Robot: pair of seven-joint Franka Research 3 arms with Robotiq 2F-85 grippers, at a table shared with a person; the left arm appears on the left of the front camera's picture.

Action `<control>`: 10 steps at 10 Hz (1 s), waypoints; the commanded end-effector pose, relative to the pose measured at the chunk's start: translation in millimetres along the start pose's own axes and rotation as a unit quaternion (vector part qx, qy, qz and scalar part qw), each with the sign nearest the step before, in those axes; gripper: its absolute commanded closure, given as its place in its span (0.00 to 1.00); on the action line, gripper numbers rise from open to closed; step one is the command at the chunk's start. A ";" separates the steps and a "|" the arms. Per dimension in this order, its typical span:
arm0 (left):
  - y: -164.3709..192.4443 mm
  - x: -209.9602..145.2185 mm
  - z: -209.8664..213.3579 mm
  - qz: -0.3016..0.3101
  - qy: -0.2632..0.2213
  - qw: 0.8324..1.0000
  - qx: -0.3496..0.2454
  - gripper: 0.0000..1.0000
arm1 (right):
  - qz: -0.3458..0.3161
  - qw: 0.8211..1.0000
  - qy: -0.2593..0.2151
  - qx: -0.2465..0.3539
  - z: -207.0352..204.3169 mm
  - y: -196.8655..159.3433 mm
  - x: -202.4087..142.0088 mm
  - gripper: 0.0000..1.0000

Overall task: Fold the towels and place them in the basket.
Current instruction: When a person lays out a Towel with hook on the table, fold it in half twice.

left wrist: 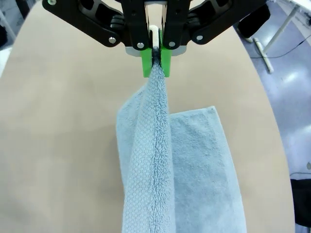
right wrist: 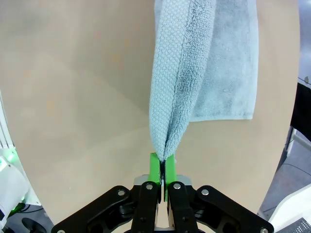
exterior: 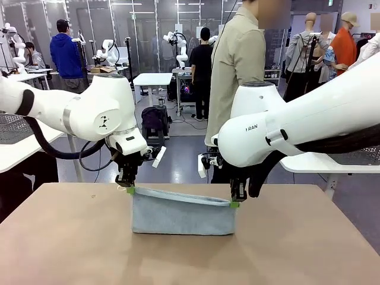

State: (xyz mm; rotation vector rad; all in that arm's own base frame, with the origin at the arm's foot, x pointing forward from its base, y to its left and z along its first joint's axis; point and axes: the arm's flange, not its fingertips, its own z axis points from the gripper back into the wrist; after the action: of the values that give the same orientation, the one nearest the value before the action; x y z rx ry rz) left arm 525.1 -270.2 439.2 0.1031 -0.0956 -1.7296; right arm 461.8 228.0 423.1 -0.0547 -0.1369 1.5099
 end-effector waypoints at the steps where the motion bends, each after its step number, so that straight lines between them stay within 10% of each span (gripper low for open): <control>1: 24.8 -1.9 -4.7 -0.016 -0.006 0.999 -0.031 0.92 | 0.006 1.000 -0.019 0.012 -3.8 -19.6 -6.0 0.95; 10: 71.1 -3.7 -65.5 0.000 0.034 0.998 -0.048 0.92 | 0.025 0.999 -0.030 0.015 -50.2 -100.7 -8.6 0.95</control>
State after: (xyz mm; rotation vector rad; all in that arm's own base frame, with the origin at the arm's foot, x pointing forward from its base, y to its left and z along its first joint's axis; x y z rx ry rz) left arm 597.2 -279.2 381.2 0.0731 -0.0021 -1.7621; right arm 553.8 217.1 387.3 -0.0004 -0.1553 1.5299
